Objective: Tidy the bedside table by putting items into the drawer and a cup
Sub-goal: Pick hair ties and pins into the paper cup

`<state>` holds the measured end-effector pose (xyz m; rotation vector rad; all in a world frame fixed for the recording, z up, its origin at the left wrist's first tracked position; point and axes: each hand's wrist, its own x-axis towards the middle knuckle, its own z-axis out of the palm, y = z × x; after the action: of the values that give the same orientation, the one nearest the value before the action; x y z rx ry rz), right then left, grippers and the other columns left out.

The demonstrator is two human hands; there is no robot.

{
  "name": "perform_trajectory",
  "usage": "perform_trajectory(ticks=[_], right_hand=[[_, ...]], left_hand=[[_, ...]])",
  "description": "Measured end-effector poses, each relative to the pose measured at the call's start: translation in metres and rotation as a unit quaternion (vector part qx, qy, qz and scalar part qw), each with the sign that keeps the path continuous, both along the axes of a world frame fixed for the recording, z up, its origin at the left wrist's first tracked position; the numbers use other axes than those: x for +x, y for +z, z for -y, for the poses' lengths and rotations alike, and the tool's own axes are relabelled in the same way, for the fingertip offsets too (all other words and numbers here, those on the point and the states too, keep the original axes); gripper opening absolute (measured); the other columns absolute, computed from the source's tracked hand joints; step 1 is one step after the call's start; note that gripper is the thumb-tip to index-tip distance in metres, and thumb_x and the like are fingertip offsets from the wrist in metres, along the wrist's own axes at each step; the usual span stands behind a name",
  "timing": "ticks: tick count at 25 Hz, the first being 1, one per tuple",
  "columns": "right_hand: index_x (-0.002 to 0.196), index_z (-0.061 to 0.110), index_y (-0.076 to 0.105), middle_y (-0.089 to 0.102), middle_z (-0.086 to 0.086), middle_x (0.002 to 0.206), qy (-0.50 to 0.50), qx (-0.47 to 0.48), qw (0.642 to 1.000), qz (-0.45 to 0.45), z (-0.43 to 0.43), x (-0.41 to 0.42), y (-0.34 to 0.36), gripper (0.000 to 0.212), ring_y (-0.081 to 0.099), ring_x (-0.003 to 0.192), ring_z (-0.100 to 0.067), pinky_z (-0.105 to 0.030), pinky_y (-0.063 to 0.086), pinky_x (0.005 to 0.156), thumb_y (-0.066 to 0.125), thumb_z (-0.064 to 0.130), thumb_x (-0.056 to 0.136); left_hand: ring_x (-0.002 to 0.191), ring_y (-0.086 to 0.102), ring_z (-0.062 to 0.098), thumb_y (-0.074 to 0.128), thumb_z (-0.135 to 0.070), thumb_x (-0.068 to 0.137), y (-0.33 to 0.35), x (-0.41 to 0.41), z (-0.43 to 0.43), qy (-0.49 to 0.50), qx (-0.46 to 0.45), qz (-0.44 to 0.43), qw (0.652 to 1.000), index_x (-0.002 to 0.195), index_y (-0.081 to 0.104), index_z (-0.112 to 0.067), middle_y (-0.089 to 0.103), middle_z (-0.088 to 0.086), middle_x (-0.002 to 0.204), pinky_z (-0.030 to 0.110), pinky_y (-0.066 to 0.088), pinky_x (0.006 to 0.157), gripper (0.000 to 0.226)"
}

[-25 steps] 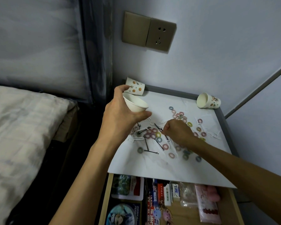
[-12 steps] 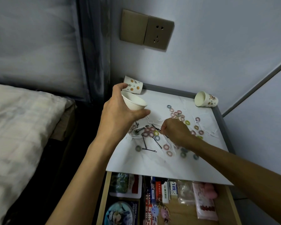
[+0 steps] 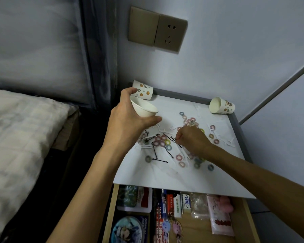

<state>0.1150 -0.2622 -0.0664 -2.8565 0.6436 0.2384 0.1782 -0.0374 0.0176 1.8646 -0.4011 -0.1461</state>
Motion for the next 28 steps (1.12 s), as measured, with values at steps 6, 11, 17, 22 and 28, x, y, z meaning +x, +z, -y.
perform_trajectory(ticks=[6,11,17,22,28], right_hand=[[0.086,0.011,0.065,0.064,-0.006,0.078,0.077,-0.175,0.981,-0.005,-0.008,-0.002,0.001,0.020,0.065,0.074,-0.022,-0.027,0.042,0.059,0.048,-0.001,0.087],[0.095,0.005,0.063,0.068,-0.011,0.093,0.121,-0.217,0.968,-0.026,-0.008,0.001,0.008,0.019,0.066,0.088,-0.027,-0.028,0.037,0.064,0.047,-0.003,0.088],[0.091,0.009,0.066,0.069,-0.007,0.078,0.050,-0.012,0.996,0.077,-0.003,0.012,0.009,0.009,0.064,0.072,-0.023,-0.030,0.049,0.062,0.059,0.015,0.090],[0.092,0.009,0.077,0.075,-0.008,0.086,0.047,0.036,0.998,0.030,-0.010,0.023,0.004,0.013,0.069,0.078,-0.021,-0.026,0.053,0.069,0.070,0.015,0.082],[0.082,0.009,0.077,0.073,-0.010,0.076,0.006,0.008,1.000,0.030,-0.015,0.030,-0.002,0.012,0.067,0.070,-0.024,-0.035,0.058,0.068,0.069,0.018,0.081]], left_hand=[[0.099,0.058,0.013,0.090,-0.036,0.062,-0.001,-0.001,0.001,-0.006,-0.001,0.000,1.000,0.135,0.043,-0.030,0.058,-0.004,0.120,0.028,0.053,0.081,0.087],[0.096,0.059,0.010,0.090,-0.035,0.062,-0.002,0.000,0.000,-0.007,-0.009,-0.001,1.000,0.133,0.044,-0.030,0.059,-0.005,0.117,0.018,0.048,0.073,0.085],[0.093,0.058,0.007,0.090,-0.034,0.062,-0.001,0.001,-0.002,-0.006,-0.010,0.003,1.000,0.134,0.044,-0.030,0.057,-0.007,0.114,0.020,0.051,0.076,0.085],[0.095,0.058,0.010,0.090,-0.035,0.063,-0.002,0.000,0.000,-0.012,-0.009,0.003,1.000,0.134,0.043,-0.029,0.057,-0.006,0.117,0.014,0.048,0.072,0.086],[0.095,0.056,0.012,0.089,-0.035,0.064,-0.001,0.000,0.000,-0.014,-0.001,0.009,1.000,0.136,0.042,-0.029,0.055,-0.007,0.115,0.014,0.048,0.072,0.086]])
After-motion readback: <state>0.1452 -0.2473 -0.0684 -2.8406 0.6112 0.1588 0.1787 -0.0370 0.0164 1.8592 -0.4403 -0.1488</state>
